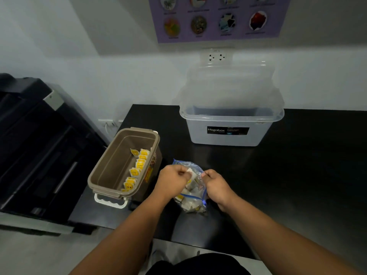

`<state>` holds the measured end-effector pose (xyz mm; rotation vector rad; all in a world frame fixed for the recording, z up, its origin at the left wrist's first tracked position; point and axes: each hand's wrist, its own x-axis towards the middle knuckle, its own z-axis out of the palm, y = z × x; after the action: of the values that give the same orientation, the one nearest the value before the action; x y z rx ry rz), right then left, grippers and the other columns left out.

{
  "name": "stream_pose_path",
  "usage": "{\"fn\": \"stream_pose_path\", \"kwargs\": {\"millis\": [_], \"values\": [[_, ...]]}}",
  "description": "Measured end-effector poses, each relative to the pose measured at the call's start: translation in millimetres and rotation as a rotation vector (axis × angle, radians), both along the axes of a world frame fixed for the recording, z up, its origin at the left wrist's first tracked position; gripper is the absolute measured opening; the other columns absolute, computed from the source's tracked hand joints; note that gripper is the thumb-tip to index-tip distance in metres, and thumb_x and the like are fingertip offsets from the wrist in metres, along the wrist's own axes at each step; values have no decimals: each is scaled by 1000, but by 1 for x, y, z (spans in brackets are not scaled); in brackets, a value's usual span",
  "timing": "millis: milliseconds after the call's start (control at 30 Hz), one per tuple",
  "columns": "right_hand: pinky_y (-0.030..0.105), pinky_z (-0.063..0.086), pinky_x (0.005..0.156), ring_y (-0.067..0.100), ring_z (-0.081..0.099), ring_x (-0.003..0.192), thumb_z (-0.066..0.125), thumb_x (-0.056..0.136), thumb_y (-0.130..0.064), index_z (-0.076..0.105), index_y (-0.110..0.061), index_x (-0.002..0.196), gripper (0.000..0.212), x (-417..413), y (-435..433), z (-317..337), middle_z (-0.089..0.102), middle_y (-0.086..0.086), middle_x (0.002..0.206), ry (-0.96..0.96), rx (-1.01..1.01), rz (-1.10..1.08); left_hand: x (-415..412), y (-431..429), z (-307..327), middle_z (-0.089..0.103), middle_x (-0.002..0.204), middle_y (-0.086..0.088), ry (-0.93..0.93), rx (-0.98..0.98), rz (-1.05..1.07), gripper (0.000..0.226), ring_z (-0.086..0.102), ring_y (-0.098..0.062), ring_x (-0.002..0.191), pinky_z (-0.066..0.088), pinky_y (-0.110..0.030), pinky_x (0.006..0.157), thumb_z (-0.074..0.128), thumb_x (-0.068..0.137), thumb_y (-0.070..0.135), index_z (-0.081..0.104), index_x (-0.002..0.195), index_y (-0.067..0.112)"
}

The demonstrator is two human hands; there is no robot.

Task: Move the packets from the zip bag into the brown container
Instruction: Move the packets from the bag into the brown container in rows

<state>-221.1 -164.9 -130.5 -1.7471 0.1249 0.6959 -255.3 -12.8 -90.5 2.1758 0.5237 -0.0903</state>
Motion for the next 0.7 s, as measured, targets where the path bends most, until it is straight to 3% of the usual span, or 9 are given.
{"fn": "stream_pose_path", "kwargs": {"millis": [100,167,267,367,467,600,700], "values": [[51,57,92,37,70,106,47,110,-28,64,-12,103,24,1,3,-1,73,18,106,0,15,-29,1,0,6,77,85,-13,58,-336,159,14,75,-27,85,60,-43,82,69,93,19,77,87,10],[50,58,92,36,71,105,48,109,-28,64,-13,102,24,1,4,-1,73,16,105,16,18,-32,2,0,7,78,87,-12,85,-391,185,14,75,-31,87,62,-47,82,66,95,19,77,91,10],[50,59,93,35,71,104,48,109,-28,65,-14,101,24,1,4,0,74,15,104,24,18,-36,2,0,9,76,82,-7,113,-403,199,13,73,-19,69,61,-34,63,63,98,19,75,97,14],[52,58,95,36,71,105,47,110,-28,65,-11,104,25,0,5,2,73,18,106,25,19,-36,2,4,9,65,76,-4,149,-346,159,11,53,-11,52,43,-24,46,60,98,19,70,94,21],[51,59,93,34,71,103,46,110,-27,64,-10,106,25,0,7,5,73,17,106,37,24,-49,3,6,19,65,85,-5,126,-405,141,6,54,-12,56,42,-25,43,61,100,23,65,96,21],[52,59,95,30,72,102,47,110,-28,64,-13,106,23,0,10,5,73,14,107,48,18,-68,3,15,50,66,74,-4,40,-559,106,18,57,-10,51,48,-24,44,67,96,26,66,97,8],[49,60,94,24,71,102,45,110,-30,64,-18,107,23,0,15,6,72,9,109,55,-10,-85,5,36,73,65,67,-2,-6,-575,89,12,55,-6,48,48,-20,45,69,95,19,69,93,6]]}}
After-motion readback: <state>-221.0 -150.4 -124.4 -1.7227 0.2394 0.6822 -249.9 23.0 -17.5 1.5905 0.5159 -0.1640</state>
